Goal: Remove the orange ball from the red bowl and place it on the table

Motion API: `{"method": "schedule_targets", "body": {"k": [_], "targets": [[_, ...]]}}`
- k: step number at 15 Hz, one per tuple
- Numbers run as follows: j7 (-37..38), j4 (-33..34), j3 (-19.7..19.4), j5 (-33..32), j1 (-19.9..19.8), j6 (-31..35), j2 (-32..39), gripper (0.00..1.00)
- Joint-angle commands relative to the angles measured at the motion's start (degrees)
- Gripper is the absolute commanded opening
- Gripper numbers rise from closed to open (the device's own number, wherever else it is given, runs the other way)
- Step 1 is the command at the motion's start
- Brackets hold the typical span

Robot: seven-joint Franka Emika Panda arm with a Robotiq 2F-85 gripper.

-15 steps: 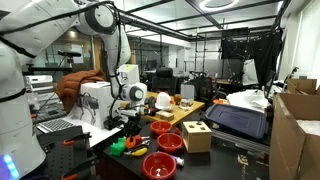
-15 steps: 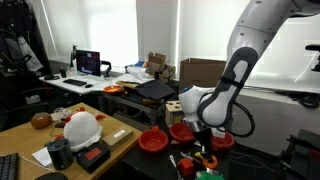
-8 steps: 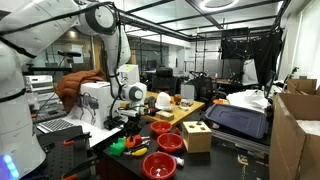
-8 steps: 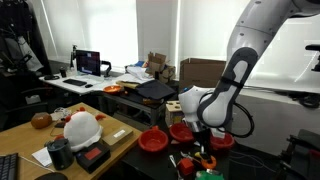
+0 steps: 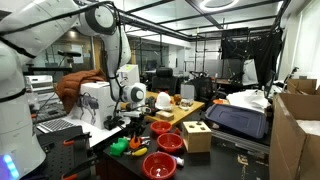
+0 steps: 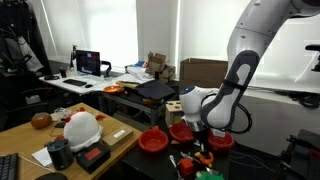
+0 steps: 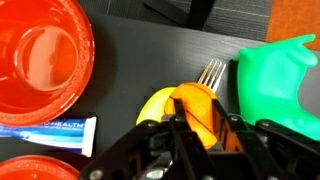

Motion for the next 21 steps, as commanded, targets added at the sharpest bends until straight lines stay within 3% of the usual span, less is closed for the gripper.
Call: {"method": "schedule_targets", "body": {"k": [1, 4, 5, 6, 8, 14, 21], "targets": [[-1.3, -0.4, -1.3, -1.9, 1.1, 2.6, 0.2, 0.07], [-1.4, -0.3, -1.2, -2.0, 1.2, 3.7, 0.8, 0.07], [-1.3, -0.2, -1.2, -1.8, 1.2, 3.5, 0.9, 0.2], [-1.3, -0.2, -1.2, -1.7, 1.3, 3.3, 0.9, 0.55], [-1.5, -0.1, -1.2, -1.6, 1.3, 2.9, 0.7, 0.54], [-3.0, 0.7, -0.9, -1.6, 0.9, 2.6, -0.3, 0.98], [-8.2, 3.6, 0.0, -1.3, -0.6, 1.1, -0.7, 1.0]]}}
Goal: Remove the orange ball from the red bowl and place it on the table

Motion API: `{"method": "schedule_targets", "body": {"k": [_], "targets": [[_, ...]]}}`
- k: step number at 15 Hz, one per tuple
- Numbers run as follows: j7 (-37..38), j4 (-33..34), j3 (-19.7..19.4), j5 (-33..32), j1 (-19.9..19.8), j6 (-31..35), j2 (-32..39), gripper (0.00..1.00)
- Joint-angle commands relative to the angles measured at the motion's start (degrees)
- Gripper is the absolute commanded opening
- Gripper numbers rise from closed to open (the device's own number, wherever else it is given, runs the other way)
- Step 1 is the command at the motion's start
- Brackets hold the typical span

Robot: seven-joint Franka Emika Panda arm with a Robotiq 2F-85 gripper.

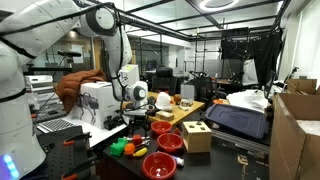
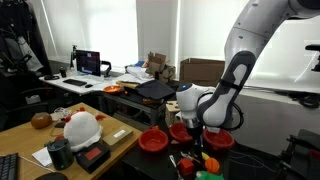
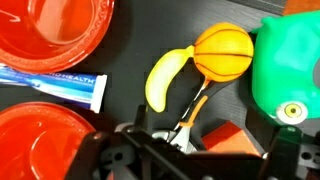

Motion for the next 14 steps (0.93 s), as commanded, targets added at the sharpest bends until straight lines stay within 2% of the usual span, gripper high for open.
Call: {"method": "schedule_targets", "body": {"k": [1, 7, 14], "targets": [[-2.7, 0.7, 0.2, 0.0, -0.8, -1.8, -2.1, 1.0], [-6.5, 4.4, 2.4, 2.5, -3.4, -8.6, -6.5, 1.0], [-15.1, 10.8, 4.7, 4.8, -6.0, -26.5, -14.3, 1.0]]}}
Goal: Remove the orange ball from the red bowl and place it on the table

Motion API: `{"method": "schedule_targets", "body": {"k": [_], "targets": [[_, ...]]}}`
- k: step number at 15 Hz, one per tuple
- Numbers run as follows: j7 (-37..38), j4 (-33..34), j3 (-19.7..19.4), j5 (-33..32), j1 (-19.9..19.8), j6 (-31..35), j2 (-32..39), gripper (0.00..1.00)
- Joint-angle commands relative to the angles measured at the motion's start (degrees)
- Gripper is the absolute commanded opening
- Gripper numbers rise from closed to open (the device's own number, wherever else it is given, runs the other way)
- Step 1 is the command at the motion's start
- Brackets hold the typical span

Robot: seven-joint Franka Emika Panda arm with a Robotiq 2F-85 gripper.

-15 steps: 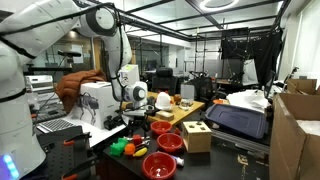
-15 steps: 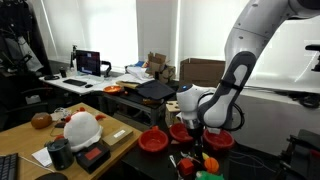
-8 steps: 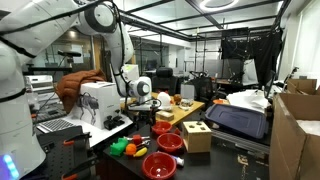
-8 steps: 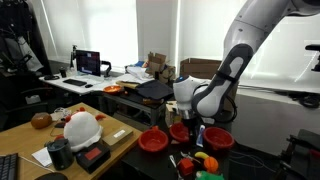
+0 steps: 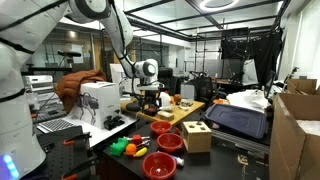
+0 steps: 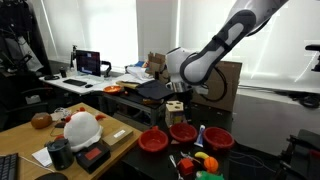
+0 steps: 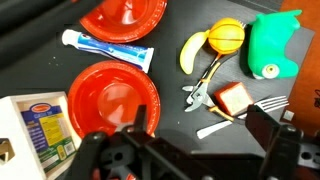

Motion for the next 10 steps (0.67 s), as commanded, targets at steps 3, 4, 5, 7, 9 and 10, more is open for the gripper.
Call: {"method": "schedule_targets", "body": {"k": [3, 4, 5, 7, 9, 10], "targets": [[-9.2, 5.7, 0.8, 0.1, -2.0, -16.3, -6.4, 1.0], [-10.9, 7.3, 0.8, -0.1, -2.2, -19.1, -7.1, 1.0], [-12.2, 8.8, 0.7, -0.5, -2.4, -21.1, -7.7, 1.0], [-13.8, 11.6, 0.3, -1.3, -2.6, -25.1, -8.2, 1.0], [-14.6, 14.6, 0.0, -1.9, -2.8, -29.8, -8.3, 1.0], [-14.4, 16.3, -0.2, -2.2, -2.9, -31.8, -8.1, 1.0]]}}
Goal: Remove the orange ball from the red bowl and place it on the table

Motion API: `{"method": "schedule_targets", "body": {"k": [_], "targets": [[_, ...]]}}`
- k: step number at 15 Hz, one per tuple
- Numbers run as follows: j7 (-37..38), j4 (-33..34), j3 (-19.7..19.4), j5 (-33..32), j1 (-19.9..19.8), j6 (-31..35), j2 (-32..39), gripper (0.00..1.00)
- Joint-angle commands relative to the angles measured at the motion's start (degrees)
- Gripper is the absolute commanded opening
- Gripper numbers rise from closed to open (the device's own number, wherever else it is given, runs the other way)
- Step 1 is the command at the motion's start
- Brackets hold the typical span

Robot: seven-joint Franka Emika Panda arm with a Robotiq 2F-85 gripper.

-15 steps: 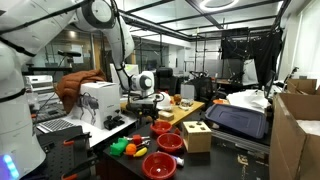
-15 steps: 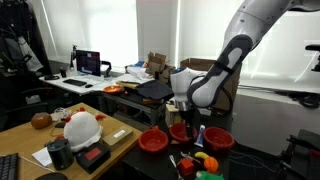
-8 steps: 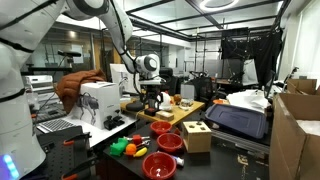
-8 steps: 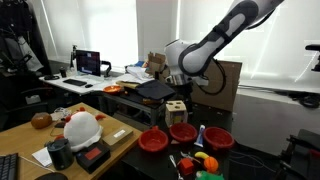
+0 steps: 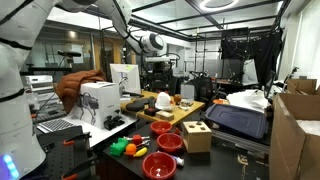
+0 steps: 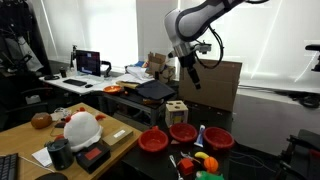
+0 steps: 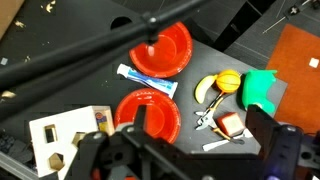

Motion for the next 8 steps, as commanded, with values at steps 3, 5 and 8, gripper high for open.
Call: {"method": "schedule_targets", "body": {"k": [3, 5, 8], "targets": [[-0.5, 8.8, -0.8, -1.1, -1.1, -10.9, 0.5, 1.0], [0.1, 11.2, -1.2, -0.8, -1.8, -11.4, 0.4, 1.0], [1.5, 14.8, -1.5, 0.5, -3.0, -10.3, 0.2, 1.0]]}}
